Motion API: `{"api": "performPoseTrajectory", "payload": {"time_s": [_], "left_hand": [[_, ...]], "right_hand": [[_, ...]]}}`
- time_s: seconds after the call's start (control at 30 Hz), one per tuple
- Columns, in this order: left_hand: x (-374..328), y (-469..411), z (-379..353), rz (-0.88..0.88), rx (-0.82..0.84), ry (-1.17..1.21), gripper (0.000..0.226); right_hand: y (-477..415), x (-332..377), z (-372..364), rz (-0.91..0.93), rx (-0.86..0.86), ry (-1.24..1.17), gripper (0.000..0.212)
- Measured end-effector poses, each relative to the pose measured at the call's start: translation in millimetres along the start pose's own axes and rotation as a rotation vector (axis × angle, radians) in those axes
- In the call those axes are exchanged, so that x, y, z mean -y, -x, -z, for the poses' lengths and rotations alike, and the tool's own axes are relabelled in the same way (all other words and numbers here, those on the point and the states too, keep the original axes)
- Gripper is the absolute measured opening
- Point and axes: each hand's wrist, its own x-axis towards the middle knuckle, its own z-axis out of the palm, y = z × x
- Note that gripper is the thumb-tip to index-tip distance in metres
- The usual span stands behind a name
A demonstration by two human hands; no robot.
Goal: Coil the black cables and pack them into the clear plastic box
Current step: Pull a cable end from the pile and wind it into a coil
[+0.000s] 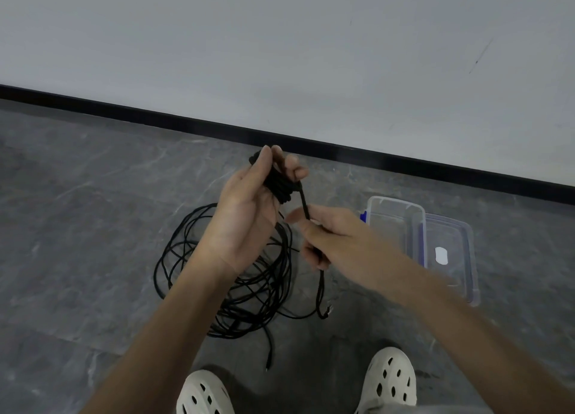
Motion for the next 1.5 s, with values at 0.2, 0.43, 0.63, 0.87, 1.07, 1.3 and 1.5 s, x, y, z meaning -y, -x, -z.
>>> {"api": "performPoseTrajectory", "payload": {"time_s": [0.2, 0.43, 0.63, 0.87, 1.07, 1.3, 1.5], "left_hand": [[3.2, -2.4, 1.2, -0.074, -0.112, 0.016, 0.022], [13.4, -4.9, 3.0, -0.18, -0.294, -0.498, 0.024], [18.3, -5.0, 10.7, -0.193, -0.261, -0.927, 0.008], [12.8, -2.6, 13.3, 0.172, 0.015, -1.103, 0.044], [4.6, 6.9, -5.4, 0.352, 0.149, -1.048, 0.054], [4.7, 7.3, -2.3, 0.404, 0.388, -0.743, 0.059], [-0.1, 8.8, -4.6, 0.398, 0.419, -0.496, 0.044]], "right_hand": [[6.0, 5.6, -3.4, -0.023, 0.132, -0.057, 0.02], [13.3, 11.3, -6.1, -0.01, 0.256, -0.014, 0.026], [15.3, 11.7, -6.7, -0.005, 0.273, 0.021, 0.027], [17.4, 12.6, 10.3, 0.007, 0.099, -0.054, 0.029], [19.9, 13.8, 23.2, 0.032, -0.078, -0.112, 0.034], [17.7, 14.6, 31.2, 0.105, -0.225, -0.126, 0.029], [11.7, 7.7, 34.1, 0.162, -0.326, -0.163, 0.029]]}}
